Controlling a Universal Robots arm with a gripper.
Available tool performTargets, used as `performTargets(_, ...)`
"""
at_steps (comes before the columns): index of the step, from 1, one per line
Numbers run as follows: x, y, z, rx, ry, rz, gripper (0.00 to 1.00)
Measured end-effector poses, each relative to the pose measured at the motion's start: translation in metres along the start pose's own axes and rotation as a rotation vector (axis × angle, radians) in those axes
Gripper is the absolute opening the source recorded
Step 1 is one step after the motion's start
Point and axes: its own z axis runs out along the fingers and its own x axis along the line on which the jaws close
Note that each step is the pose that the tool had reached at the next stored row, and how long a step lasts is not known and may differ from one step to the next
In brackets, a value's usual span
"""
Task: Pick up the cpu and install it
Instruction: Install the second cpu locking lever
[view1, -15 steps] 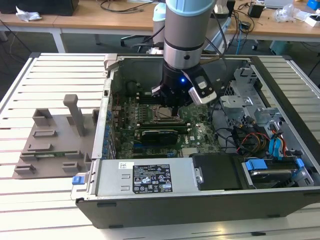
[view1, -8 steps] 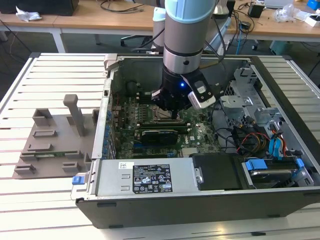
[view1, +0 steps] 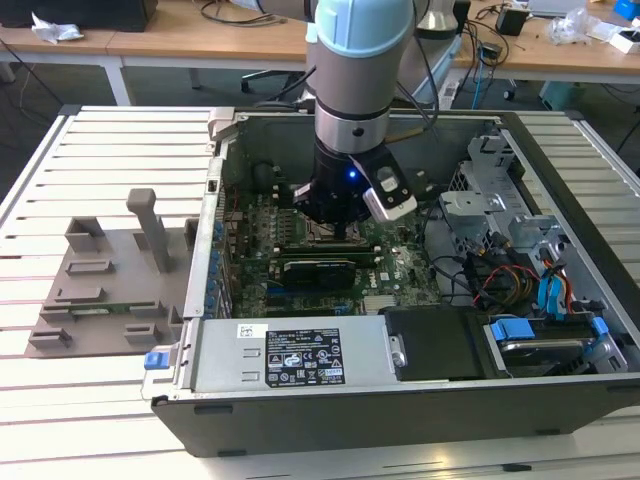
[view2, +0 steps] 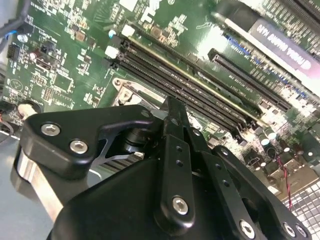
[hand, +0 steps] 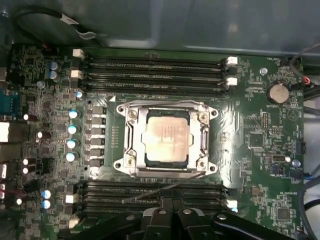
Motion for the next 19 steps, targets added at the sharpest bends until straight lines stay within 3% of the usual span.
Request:
performTargets(4,0.0037,0.0006,0.0074,-0.0009,0.0,0.0,0.11)
performTargets(9,0.0148,0.0002,0.0167,-0.0048,0.0,0.0,0.11)
performTargets(15,0.0239,0.001,0.0209,-0.0122,-0.0004,0.0,0.11)
performTargets(19,0.0351,0.0021,0.0235,-0.0193,-0.0005,0.0,0.11)
